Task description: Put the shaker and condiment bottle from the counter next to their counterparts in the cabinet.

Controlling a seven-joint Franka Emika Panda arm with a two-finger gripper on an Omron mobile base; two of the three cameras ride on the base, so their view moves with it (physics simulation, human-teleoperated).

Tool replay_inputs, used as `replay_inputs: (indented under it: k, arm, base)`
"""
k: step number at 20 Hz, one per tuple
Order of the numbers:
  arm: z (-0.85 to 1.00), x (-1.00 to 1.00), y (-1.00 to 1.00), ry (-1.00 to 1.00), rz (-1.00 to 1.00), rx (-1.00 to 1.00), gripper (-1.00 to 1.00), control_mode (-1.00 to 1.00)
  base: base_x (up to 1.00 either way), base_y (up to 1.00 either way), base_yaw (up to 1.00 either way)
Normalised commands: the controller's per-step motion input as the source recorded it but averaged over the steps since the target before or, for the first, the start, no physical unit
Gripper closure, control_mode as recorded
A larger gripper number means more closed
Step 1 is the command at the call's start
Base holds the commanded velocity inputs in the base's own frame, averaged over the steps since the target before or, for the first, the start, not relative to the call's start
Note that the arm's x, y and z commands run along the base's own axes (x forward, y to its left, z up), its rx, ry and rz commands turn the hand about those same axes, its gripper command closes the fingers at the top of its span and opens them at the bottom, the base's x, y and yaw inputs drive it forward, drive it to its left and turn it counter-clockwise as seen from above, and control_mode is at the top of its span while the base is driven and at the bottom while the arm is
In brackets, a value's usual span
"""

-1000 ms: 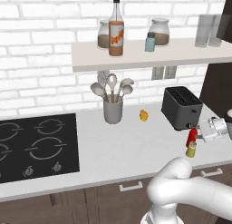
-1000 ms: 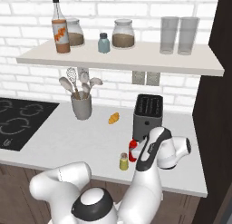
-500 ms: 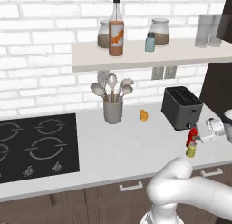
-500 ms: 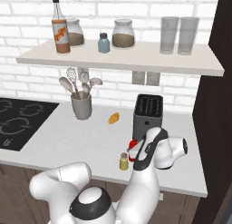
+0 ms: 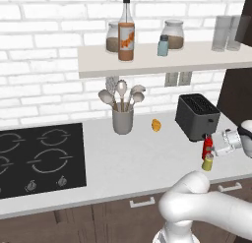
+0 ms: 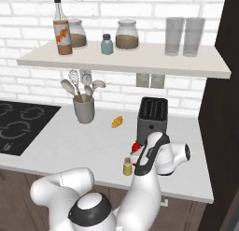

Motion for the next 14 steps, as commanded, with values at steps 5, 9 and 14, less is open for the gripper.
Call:
replay_inputs:
  k: [5, 9, 14]
  arm:
    - [0.12, 0.0, 0.0, 0.0, -0.09, 0.03, 1.0, -1.0]
    - [0.49, 0.0, 0.0, 0.0, -0.09, 0.01, 1.0, -1.0]
    - [0.47, 0.0, 0.0, 0.0, -0.05, 0.0, 1.0, -1.0]
  base:
    - [0.0, 0.0, 0.0]
    - [0.0, 0.0, 0.0]
    - [0.0, 0.0, 0.0]
